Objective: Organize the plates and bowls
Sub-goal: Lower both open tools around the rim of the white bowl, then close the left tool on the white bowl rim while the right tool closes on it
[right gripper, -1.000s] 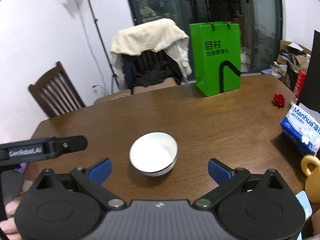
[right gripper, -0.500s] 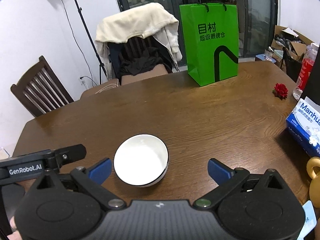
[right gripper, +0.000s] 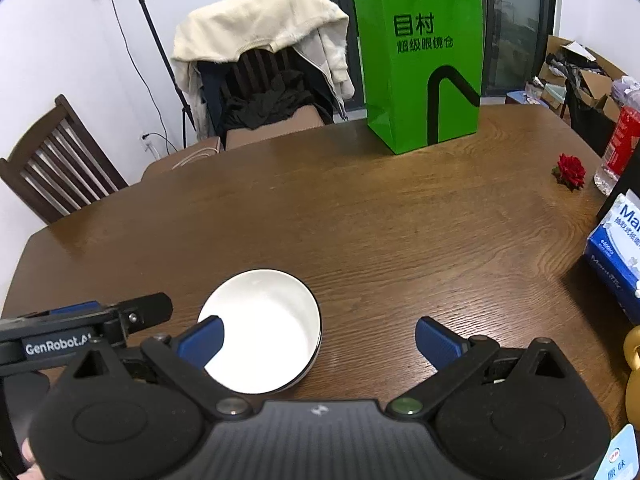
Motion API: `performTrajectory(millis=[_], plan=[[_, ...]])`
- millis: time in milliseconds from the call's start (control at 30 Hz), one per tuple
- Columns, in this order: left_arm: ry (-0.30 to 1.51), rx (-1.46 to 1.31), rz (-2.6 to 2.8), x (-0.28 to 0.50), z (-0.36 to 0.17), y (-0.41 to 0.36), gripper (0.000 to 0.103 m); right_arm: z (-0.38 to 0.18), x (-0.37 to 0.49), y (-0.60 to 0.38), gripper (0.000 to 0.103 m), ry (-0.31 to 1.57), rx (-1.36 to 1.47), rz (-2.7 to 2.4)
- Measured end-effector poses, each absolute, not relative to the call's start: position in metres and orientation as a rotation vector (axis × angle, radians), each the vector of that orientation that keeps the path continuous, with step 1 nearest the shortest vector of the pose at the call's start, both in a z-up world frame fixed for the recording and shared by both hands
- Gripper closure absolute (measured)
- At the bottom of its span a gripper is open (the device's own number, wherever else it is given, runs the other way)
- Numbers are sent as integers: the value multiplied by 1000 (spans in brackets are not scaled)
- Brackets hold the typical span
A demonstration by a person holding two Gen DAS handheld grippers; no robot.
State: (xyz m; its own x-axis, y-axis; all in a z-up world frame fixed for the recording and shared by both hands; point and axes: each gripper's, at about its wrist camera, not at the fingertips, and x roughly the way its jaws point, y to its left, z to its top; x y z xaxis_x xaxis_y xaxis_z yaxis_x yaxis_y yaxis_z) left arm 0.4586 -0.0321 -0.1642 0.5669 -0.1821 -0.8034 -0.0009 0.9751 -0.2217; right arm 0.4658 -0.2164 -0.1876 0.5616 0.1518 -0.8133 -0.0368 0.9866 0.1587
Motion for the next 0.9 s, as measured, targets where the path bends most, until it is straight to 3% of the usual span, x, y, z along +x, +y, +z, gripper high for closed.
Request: performTrajectory(millis=[167,367,433,567,633,900], plan=[[1014,-224,-97,472,-180,-30,2,-204,480,-217,8,1007,125,95],[1078,-234,-86,485,-198,-29,17,-224,498,-216,26,1058,133,90],[1091,-238,-89,487,-203,-31,25,-231,503,-214,36,1074,131,97],[1122,-239,-101,493,-211,-35,36,-244,511,-209,47,1104,122,101],[1139,-236,-98,495,-214,-35,43,-248,515,-207,59,1118,120,96],[1175,-273,-123,502,-222,-36,80,-261,522,-200,77,1165,92,57]])
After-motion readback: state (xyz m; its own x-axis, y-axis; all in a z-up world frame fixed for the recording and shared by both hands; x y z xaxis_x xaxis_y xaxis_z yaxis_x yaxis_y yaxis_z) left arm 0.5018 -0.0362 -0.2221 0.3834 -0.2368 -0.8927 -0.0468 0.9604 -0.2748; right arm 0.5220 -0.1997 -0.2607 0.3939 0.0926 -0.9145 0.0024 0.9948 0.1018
